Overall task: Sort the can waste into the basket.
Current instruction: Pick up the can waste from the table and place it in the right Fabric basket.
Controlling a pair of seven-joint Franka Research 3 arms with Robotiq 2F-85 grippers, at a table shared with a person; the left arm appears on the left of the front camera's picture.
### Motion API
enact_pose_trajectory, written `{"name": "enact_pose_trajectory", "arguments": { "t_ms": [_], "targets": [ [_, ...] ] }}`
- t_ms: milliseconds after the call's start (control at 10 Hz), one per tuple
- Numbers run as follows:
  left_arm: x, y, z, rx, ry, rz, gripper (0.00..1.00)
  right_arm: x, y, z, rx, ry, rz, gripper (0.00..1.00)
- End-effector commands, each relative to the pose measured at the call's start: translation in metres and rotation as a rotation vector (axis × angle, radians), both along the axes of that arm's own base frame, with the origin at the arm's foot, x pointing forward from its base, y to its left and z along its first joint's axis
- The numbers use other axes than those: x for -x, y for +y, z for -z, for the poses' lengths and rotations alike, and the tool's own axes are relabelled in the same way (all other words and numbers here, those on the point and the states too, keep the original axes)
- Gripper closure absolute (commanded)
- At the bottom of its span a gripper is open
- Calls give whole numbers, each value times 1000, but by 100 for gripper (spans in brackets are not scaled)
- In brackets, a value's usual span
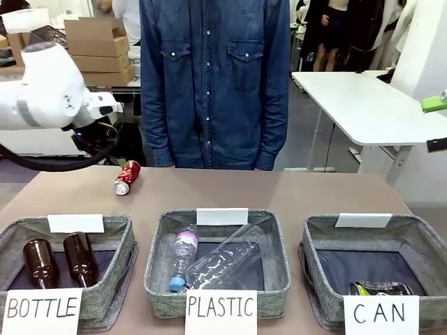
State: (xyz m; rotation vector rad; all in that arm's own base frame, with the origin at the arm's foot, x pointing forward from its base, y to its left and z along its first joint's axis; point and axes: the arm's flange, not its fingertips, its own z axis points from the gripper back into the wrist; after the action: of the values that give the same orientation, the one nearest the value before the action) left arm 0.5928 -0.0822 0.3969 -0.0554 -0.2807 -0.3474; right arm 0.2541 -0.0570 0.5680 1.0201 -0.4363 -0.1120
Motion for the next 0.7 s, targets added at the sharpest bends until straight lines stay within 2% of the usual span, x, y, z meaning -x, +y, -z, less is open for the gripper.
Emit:
{"name": "enact_pose_trajectory", "arguments": {
  "t_ms": [0,200,600],
  "targets": [
    [-22,-9,5,-24,86,-17,0,0,-1,0,10,-14,-13,0],
    [-34,-20,30,-44,128,-22,0,0,-1,0,10,-14,-13,0],
    [-42,-25,61,-75,205,-17,0,0,-1,0,10,-14,-13,0]
  ]
}}
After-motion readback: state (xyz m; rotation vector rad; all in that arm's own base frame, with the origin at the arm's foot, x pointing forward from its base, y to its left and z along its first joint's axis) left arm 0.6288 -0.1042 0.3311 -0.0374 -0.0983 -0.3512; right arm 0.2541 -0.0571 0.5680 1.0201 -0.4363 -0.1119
